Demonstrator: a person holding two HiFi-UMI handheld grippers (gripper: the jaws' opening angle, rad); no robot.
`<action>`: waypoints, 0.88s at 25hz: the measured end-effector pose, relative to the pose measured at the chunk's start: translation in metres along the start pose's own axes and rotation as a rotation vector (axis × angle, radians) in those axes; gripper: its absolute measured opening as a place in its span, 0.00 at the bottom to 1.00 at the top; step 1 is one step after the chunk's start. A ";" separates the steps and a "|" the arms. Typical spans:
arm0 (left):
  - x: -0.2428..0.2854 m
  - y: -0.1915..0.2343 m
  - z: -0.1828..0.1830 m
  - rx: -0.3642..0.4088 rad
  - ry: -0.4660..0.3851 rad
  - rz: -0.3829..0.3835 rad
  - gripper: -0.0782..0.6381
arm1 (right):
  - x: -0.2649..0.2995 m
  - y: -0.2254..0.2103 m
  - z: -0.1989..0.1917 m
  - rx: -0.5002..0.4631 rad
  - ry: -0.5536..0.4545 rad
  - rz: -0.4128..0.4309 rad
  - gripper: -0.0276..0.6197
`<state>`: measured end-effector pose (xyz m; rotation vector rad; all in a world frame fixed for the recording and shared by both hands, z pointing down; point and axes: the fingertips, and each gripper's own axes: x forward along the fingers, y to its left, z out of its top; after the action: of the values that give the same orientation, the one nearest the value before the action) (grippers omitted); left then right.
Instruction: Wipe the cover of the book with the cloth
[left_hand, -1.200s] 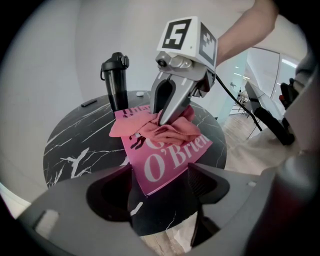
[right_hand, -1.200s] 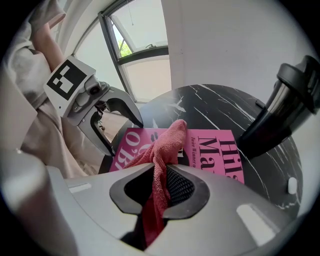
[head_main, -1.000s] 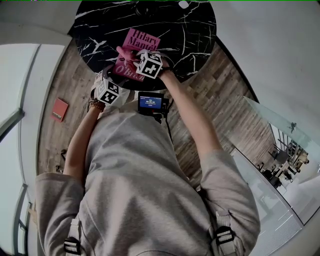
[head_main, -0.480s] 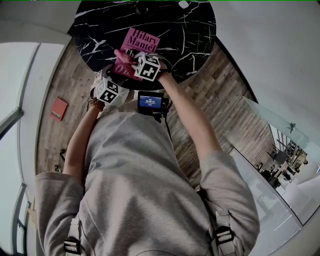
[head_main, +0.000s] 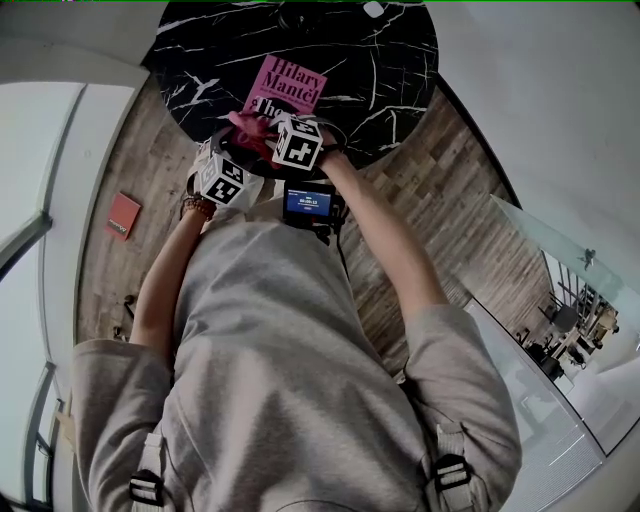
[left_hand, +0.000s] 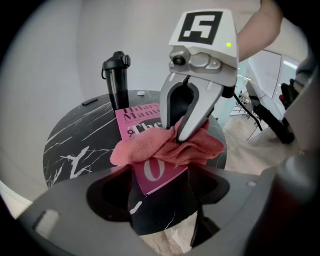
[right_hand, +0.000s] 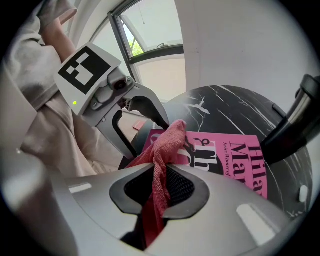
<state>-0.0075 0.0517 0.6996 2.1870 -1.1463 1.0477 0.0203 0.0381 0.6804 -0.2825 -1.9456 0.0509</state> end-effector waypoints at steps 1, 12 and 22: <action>0.000 -0.001 0.001 0.000 -0.002 -0.003 0.60 | 0.001 0.003 0.000 -0.011 0.006 0.003 0.16; -0.001 -0.003 -0.007 0.089 0.041 -0.020 0.60 | 0.001 0.031 0.009 0.006 -0.013 0.135 0.16; -0.002 -0.003 -0.016 0.077 0.057 -0.024 0.56 | -0.059 -0.075 0.025 0.190 -0.244 -0.088 0.16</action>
<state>-0.0122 0.0648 0.7079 2.2097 -1.0683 1.1540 0.0056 -0.0448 0.6302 -0.0670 -2.1750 0.2198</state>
